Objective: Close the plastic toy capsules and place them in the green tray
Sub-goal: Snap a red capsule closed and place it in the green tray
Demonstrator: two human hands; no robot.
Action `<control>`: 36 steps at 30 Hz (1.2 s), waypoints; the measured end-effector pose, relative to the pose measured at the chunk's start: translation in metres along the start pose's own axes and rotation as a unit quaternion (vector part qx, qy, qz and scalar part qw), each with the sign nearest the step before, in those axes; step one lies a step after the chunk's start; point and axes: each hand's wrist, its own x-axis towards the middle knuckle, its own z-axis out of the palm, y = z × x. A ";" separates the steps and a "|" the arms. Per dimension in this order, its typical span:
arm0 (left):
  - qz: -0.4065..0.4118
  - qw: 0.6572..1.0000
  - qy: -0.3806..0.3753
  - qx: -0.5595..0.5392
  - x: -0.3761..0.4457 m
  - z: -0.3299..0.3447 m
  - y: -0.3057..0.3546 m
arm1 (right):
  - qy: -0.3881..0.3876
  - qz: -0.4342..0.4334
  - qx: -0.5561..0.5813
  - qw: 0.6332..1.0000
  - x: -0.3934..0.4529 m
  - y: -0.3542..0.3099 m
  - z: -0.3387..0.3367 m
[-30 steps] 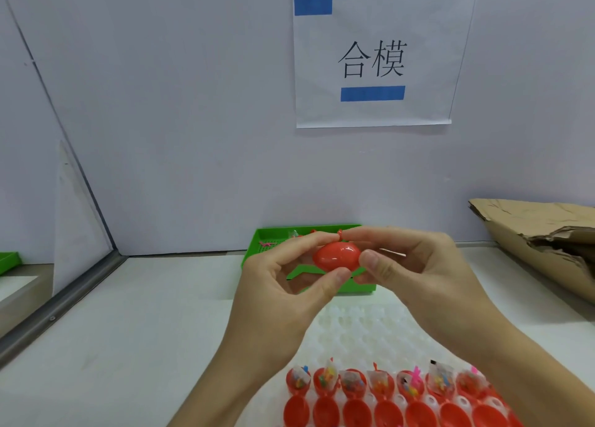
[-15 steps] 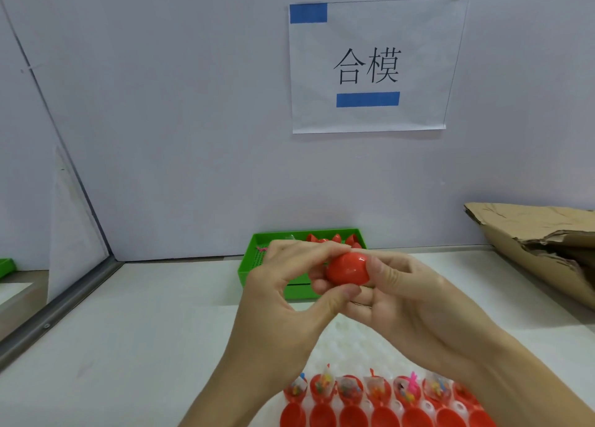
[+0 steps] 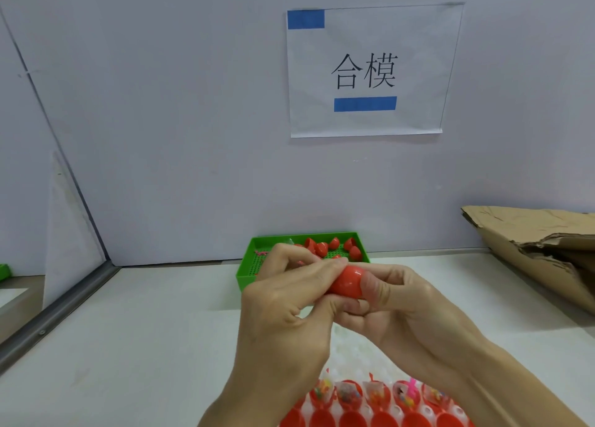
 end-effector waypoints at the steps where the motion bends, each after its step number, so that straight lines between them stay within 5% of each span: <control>1: 0.001 1.000 -0.007 0.006 0.000 -0.001 0.000 | 0.008 -0.001 0.000 1.000 0.000 0.000 0.000; 21: 0.004 0.985 -0.166 0.052 -0.002 0.000 -0.010 | 0.049 0.051 -0.126 0.989 0.001 -0.008 -0.005; 28: 0.022 0.988 -0.135 0.072 -0.002 0.004 -0.007 | 0.050 0.080 -0.139 0.986 0.001 -0.005 -0.006; 36: 0.009 0.994 -0.097 0.052 -0.003 0.004 -0.010 | 0.114 -0.032 -0.278 0.953 0.002 0.006 0.002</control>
